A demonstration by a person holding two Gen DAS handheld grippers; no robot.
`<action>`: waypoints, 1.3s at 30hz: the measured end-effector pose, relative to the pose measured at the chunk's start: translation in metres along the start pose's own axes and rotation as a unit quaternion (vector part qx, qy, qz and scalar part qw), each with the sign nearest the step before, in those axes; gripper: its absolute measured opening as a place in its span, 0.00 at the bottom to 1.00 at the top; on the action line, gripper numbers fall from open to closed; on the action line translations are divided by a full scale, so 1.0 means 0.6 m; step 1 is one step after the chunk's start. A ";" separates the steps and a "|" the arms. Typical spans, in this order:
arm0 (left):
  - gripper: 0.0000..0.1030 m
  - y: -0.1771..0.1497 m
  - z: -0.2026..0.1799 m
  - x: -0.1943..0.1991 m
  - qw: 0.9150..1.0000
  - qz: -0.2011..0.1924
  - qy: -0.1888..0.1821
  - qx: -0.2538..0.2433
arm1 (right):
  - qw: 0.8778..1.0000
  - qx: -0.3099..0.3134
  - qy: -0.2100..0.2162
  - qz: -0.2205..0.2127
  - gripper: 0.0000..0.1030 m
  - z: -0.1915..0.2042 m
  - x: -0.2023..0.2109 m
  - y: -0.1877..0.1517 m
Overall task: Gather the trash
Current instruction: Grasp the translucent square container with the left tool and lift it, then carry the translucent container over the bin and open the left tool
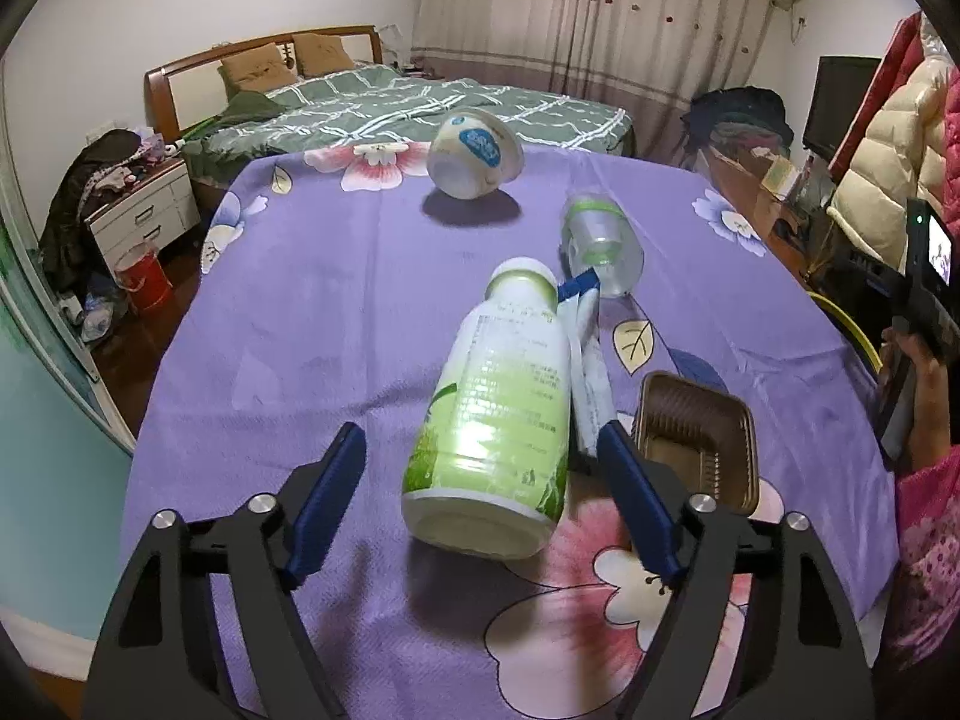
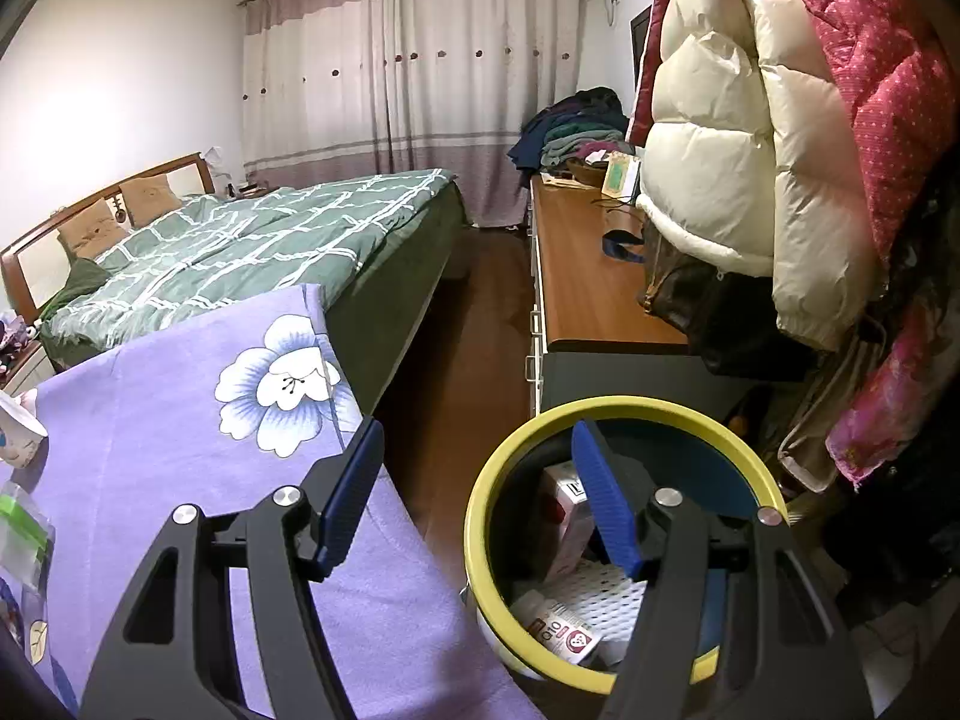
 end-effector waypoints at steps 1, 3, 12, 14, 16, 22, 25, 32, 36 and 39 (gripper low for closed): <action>0.70 0.000 0.001 -0.003 1.000 0.002 -0.003 -0.002 | 1.000 0.000 0.001 0.001 0.60 0.001 0.000 0.000; 0.69 0.001 0.002 -0.011 1.000 0.007 -0.010 -0.005 | 1.000 0.000 0.001 0.001 0.60 0.001 0.000 0.000; 0.55 0.006 0.010 -0.035 1.000 0.017 -0.014 -0.017 | 1.000 0.002 0.002 0.001 0.60 0.003 -0.001 -0.001; 0.54 0.012 0.007 -0.026 1.000 0.004 -0.009 -0.026 | 1.000 0.003 0.003 0.001 0.61 0.003 -0.001 -0.002; 0.53 0.024 0.001 -0.009 0.999 -0.015 -0.005 -0.037 | 1.000 0.002 0.005 0.002 0.61 0.003 -0.002 -0.002; 0.51 0.082 -0.015 0.040 0.996 -0.068 0.008 -0.054 | 1.000 0.002 0.010 0.003 0.61 0.004 -0.001 -0.004; 0.50 0.107 -0.022 0.051 0.995 -0.081 0.014 -0.058 | 1.000 0.000 0.012 0.004 0.60 0.004 -0.001 -0.004; 0.50 0.140 -0.039 0.043 0.995 -0.088 0.020 -0.050 | 1.000 0.001 0.023 0.008 0.60 0.003 0.003 -0.005; 0.50 0.168 -0.054 0.031 0.994 -0.096 0.017 -0.045 | 0.999 -0.008 0.036 0.007 0.61 -0.003 0.011 0.000; 0.50 0.188 -0.067 0.023 0.994 -0.099 0.016 -0.044 | 0.999 -0.010 0.049 0.004 0.60 -0.009 0.024 0.005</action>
Point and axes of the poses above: each gripper's, at about its wrist camera, not at the fingertips, and x roughly against the way its jaws point, z to its left, y to its top, the point moved 3 cm from there along -x, roughly the way its jaws point, and after that the axes turned 2 degrees about -z, right-handed, at the moved point
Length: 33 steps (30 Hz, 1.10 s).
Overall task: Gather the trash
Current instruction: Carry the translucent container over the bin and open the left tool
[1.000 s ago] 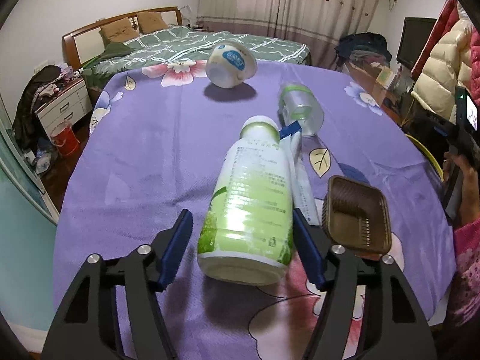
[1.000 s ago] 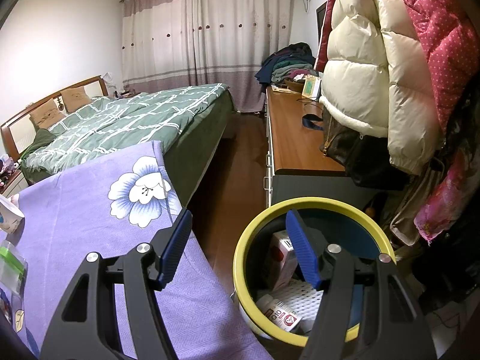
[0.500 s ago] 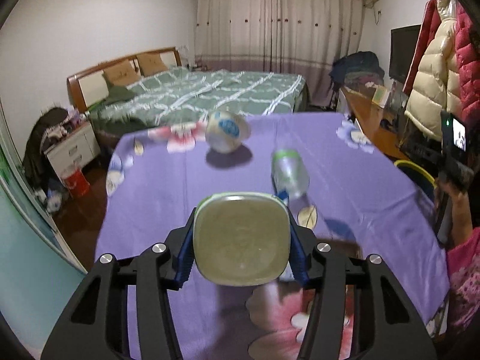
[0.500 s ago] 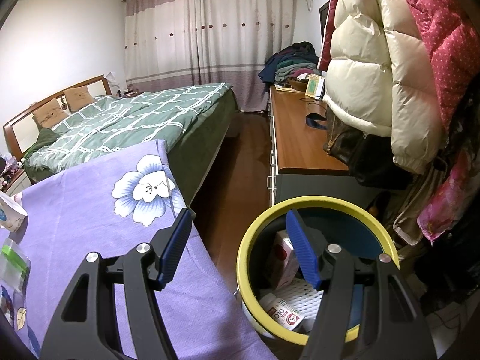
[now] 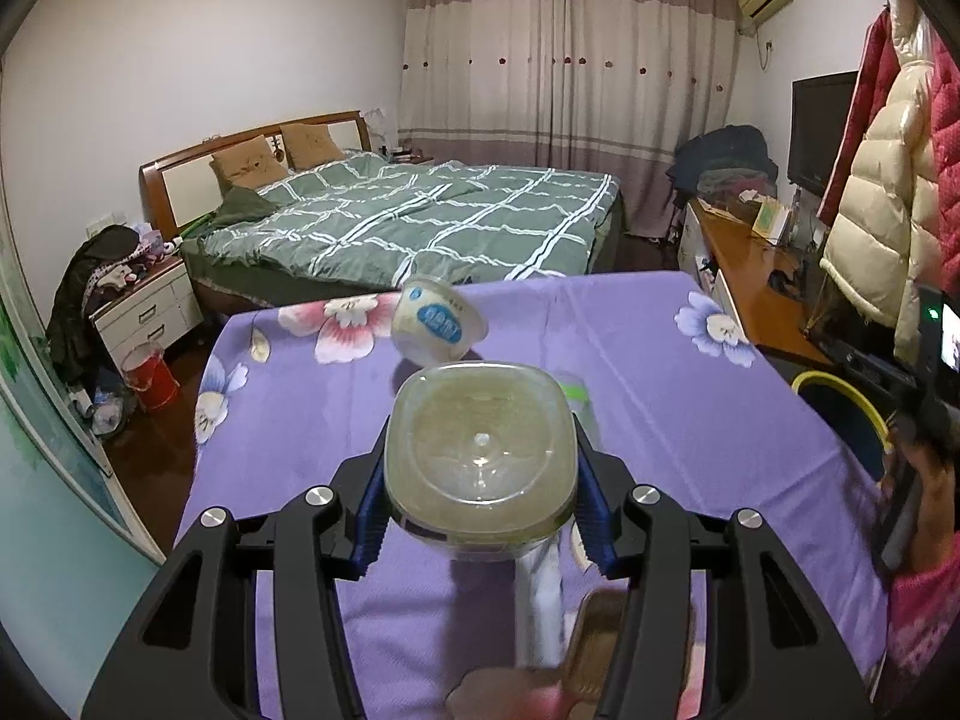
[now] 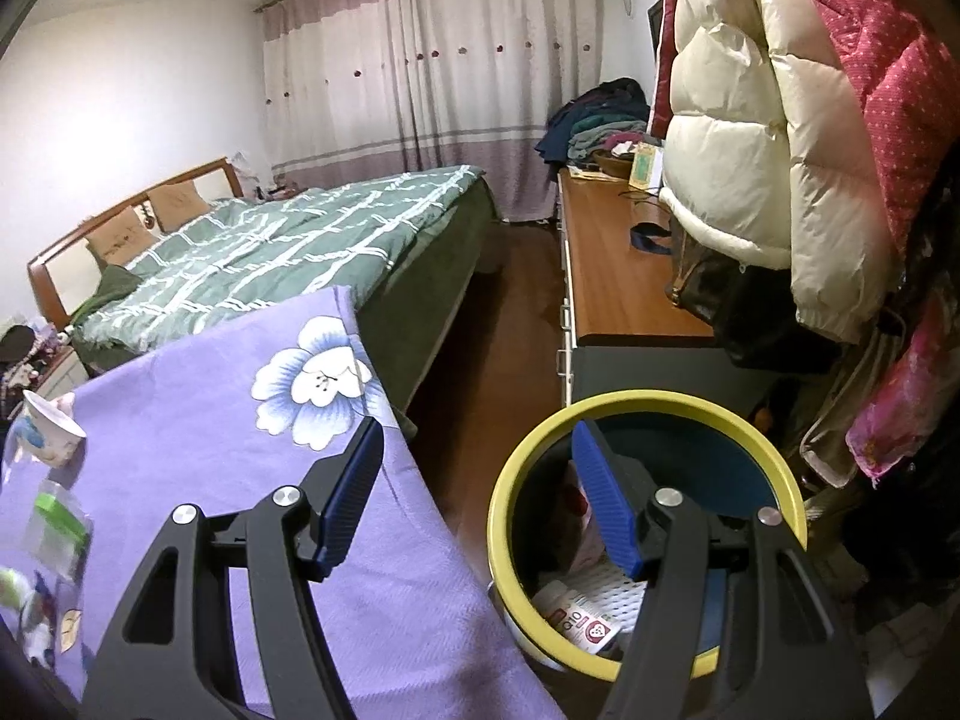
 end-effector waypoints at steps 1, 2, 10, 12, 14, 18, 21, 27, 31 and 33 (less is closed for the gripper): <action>0.50 0.007 -0.007 -0.003 1.000 -0.002 -0.001 -0.001 | 1.000 0.003 0.003 -0.002 0.60 -0.002 0.005 0.001; 0.50 0.014 -0.013 -0.004 1.000 -0.004 -0.001 -0.003 | 1.000 0.006 0.008 -0.003 0.60 -0.006 0.010 0.002; 0.50 0.079 -0.117 0.000 0.999 -0.020 -0.028 -0.022 | 1.000 -0.006 0.016 0.001 0.61 -0.068 0.030 0.008; 0.50 0.091 -0.160 0.000 0.998 -0.022 -0.050 -0.029 | 1.000 -0.006 0.010 0.002 0.61 -0.088 0.033 0.008; 0.50 0.104 -0.204 -0.006 0.996 -0.023 -0.079 -0.035 | 1.000 -0.011 0.005 0.005 0.61 -0.113 0.033 0.006; 0.50 0.122 -0.308 -0.027 0.989 -0.017 -0.134 -0.055 | 1.000 -0.016 -0.007 0.011 0.61 -0.160 0.035 0.002; 0.50 0.130 -0.400 -0.049 0.982 -0.007 -0.175 -0.075 | 1.000 -0.022 -0.016 0.013 0.61 -0.193 0.040 -0.002; 0.50 0.128 -0.562 -0.088 0.967 0.014 -0.230 -0.113 | 0.999 -0.040 -0.032 0.015 0.61 -0.256 0.052 -0.012; 0.50 0.109 -0.656 -0.127 0.956 0.043 -0.258 -0.131 | 0.998 -0.050 -0.043 0.014 0.61 -0.287 0.058 -0.015; 0.50 0.097 -0.698 -0.146 0.951 0.060 -0.270 -0.135 | 0.997 -0.053 -0.049 0.014 0.61 -0.297 0.060 -0.016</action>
Point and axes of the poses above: each gripper's, at about its wrist camera, not at the fingertips, and x roughly against the way its jaws point, z to its left, y to its top, the point moved 3 cm from there along -x, roughly the way its jaws point, and after that the axes turned 2 degrees about -z, right-handed, at the moved point
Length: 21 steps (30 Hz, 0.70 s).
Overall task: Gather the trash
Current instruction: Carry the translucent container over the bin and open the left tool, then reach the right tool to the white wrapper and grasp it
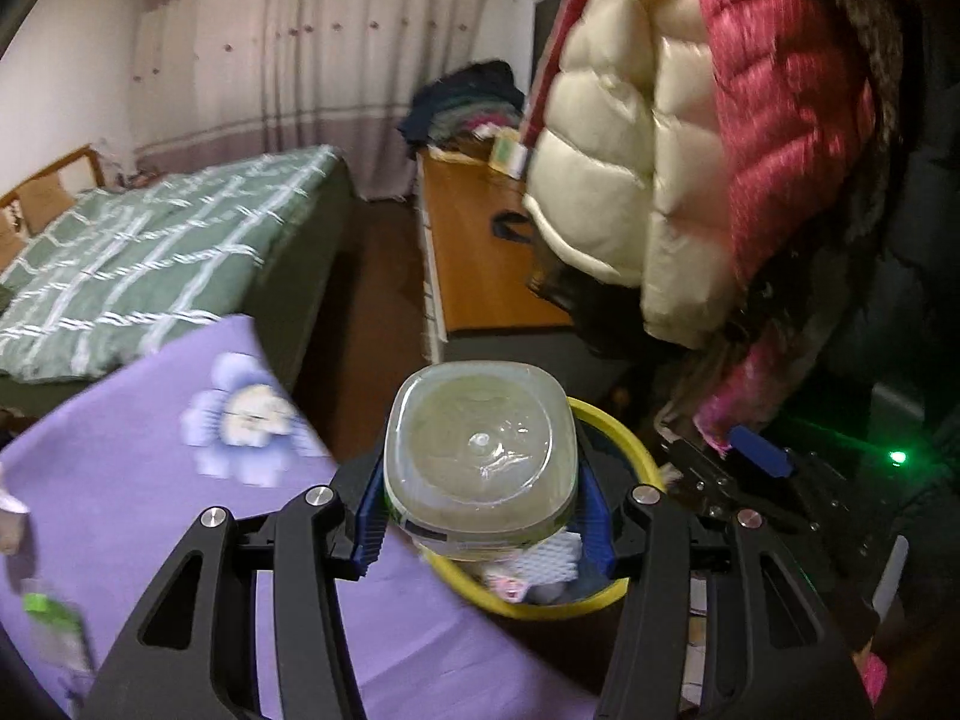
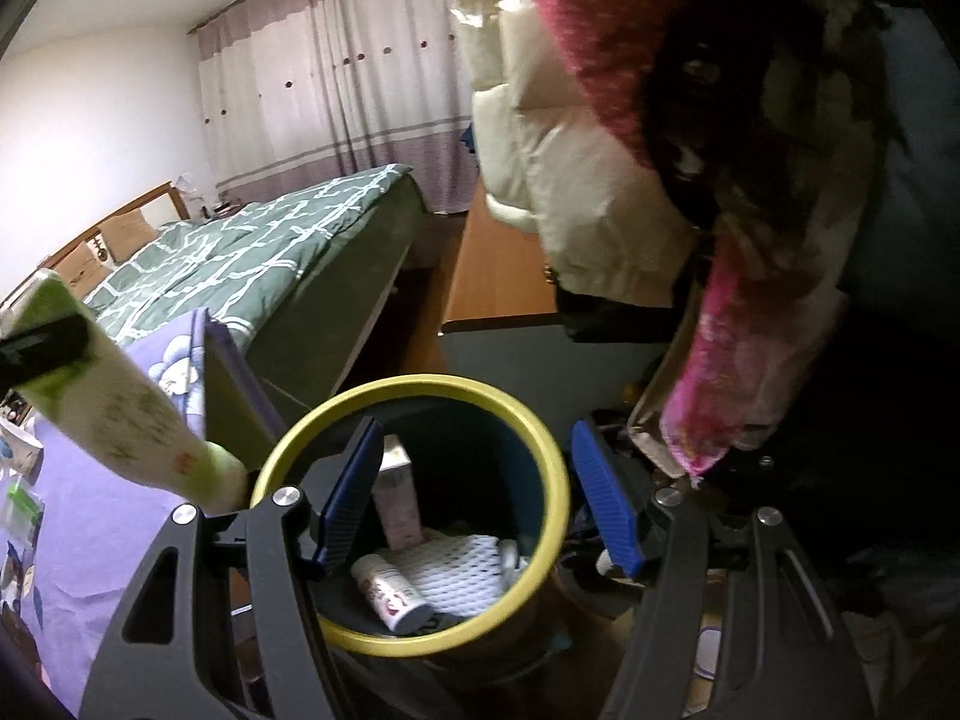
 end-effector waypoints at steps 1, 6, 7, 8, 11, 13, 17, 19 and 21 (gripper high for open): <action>0.50 -0.002 -0.005 -0.010 1.000 0.004 -0.005 0.000 | 1.000 -0.002 -0.003 0.001 0.61 -0.005 -0.001 0.000; 0.64 -0.012 -0.028 -0.065 1.000 0.027 0.007 -0.005 | 1.000 -0.008 -0.011 0.007 0.61 -0.014 -0.004 -0.004; 0.76 -0.014 -0.027 -0.061 1.000 0.021 0.015 -0.007 | 1.000 -0.008 -0.011 0.007 0.61 -0.012 -0.005 -0.005; 0.78 -0.014 -0.027 -0.049 1.000 0.007 0.023 -0.011 | 1.000 -0.006 -0.010 0.008 0.61 -0.009 -0.004 -0.006; 0.82 -0.018 0.005 0.006 0.999 -0.013 0.041 -0.012 | 1.000 -0.001 -0.005 0.009 0.61 0.004 -0.007 -0.006; 0.85 -0.018 0.033 0.049 0.998 -0.031 0.050 0.001 | 1.000 0.004 0.001 0.008 0.61 0.020 -0.005 -0.006; 0.90 -0.030 0.099 0.140 0.994 -0.064 0.082 0.025 | 1.000 0.017 0.019 0.006 0.61 0.060 0.001 -0.007; 0.91 -0.044 0.143 0.190 0.990 -0.080 0.108 0.041 | 0.999 0.028 0.028 0.005 0.61 0.085 0.004 -0.007; 0.91 -0.067 0.193 0.238 0.984 -0.093 0.139 0.061 | 0.999 0.039 0.038 0.005 0.61 0.111 0.008 -0.008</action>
Point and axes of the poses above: each gripper's, at about its wrist camera, not at the fingertips, and x roughly against the way its jaws point, z to its left, y to its top, the point moved 3 cm from there along -x, roughly the way its jaws point, and after that the axes turned 2 degrees about -z, right-handed, at the moved point
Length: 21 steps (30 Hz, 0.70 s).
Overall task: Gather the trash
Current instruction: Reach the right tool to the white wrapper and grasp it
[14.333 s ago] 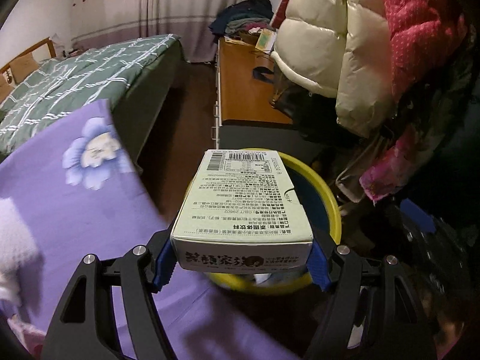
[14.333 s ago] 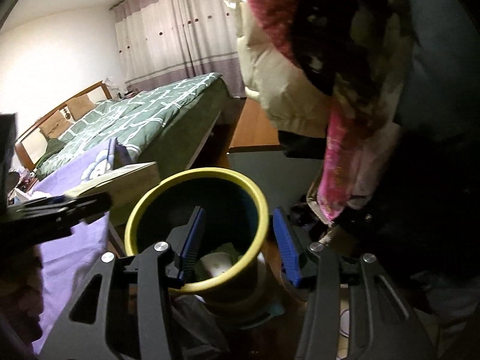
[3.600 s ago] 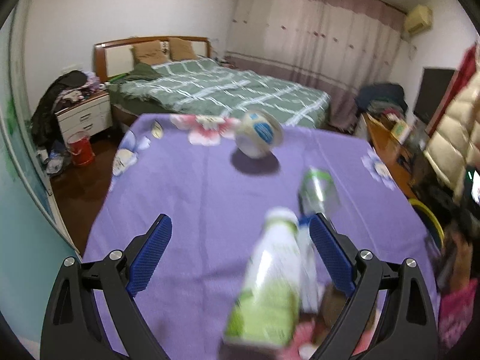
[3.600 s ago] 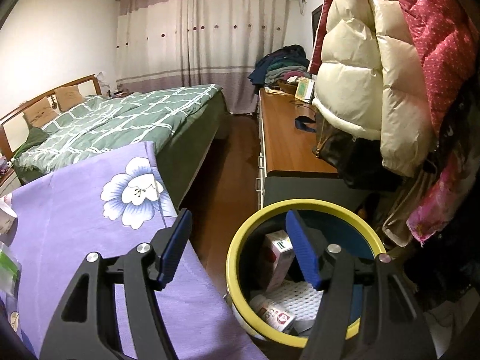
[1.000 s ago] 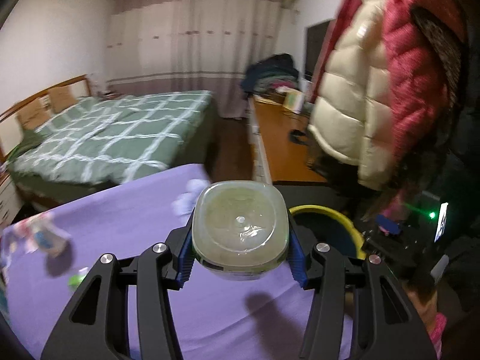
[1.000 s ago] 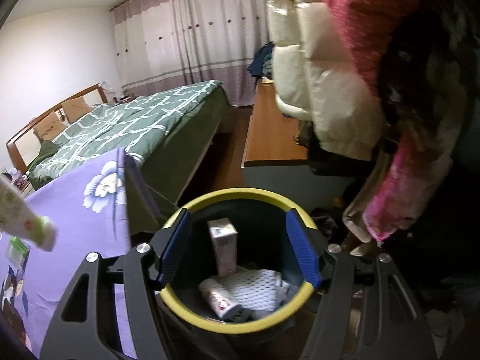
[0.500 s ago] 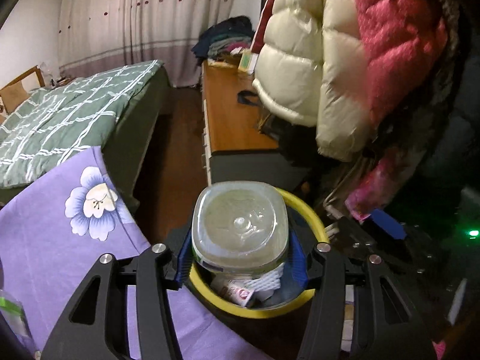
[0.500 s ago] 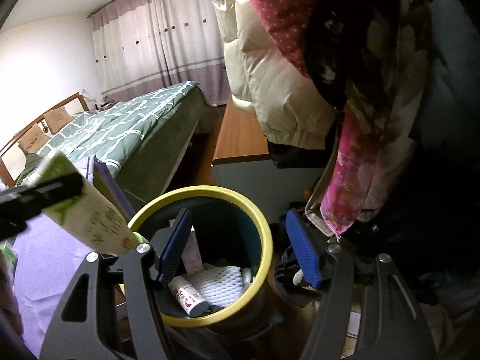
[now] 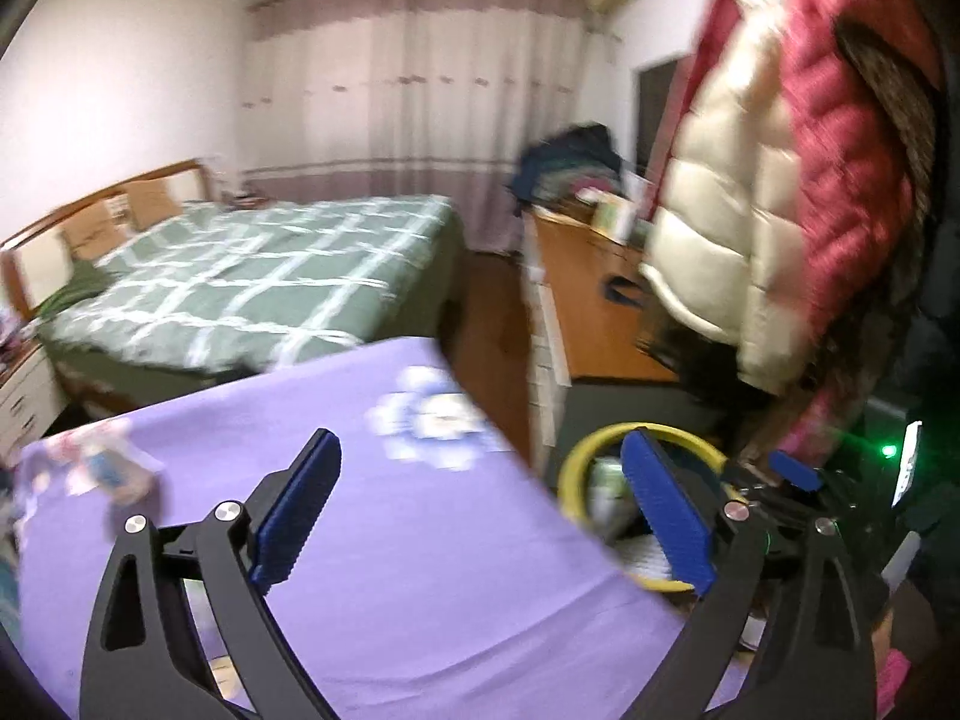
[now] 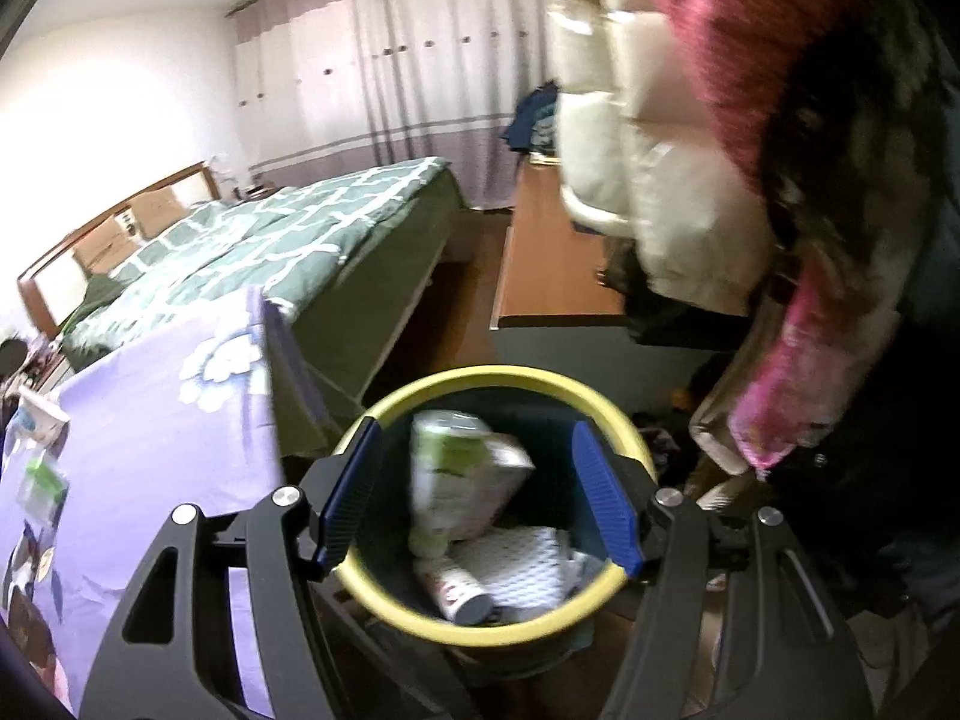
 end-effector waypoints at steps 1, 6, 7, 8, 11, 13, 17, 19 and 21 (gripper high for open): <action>0.91 -0.004 0.025 0.013 1.000 -0.003 0.012 0.008 | 1.000 0.005 0.009 0.002 0.61 0.019 0.001 0.000; 0.92 -0.043 0.182 0.082 0.994 -0.017 0.098 0.054 | 0.999 0.034 0.037 0.008 0.61 0.102 0.004 -0.009; 0.92 -0.050 0.205 0.091 0.992 -0.016 0.111 0.060 | 0.998 0.042 0.043 0.010 0.61 0.122 0.005 -0.012; 0.92 -0.061 0.241 0.104 0.989 -0.016 0.132 0.070 | 0.998 0.049 0.050 0.011 0.61 0.140 0.006 -0.015; 0.92 -0.093 0.320 0.135 0.980 -0.016 0.172 0.096 | 0.994 0.072 0.074 0.019 0.61 0.202 0.009 -0.029; 0.92 -0.120 0.378 0.161 0.972 -0.019 0.204 0.115 | 0.991 0.094 0.096 0.026 0.61 0.255 0.011 -0.042; 0.92 -0.179 0.479 0.197 0.952 -0.018 0.270 0.141 | 0.981 0.127 0.142 0.046 0.61 0.343 0.016 -0.066; 0.92 -0.206 0.514 0.206 0.945 -0.013 0.289 0.156 | 0.974 0.148 0.164 0.051 0.61 0.394 0.026 -0.082; 0.92 -0.229 0.536 0.210 0.939 -0.009 0.298 0.172 | 0.967 0.165 0.185 0.056 0.61 0.436 0.037 -0.096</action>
Point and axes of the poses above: each gripper's, at about its wrist camera, not at the fingertips, and x roughly against the way its jaws point, z to its left, y to its top, the point moved 3 cm from there along -x, roughly the way its jaws point, and after that the axes turned 2 degrees about -z, right-handed, at the moved point
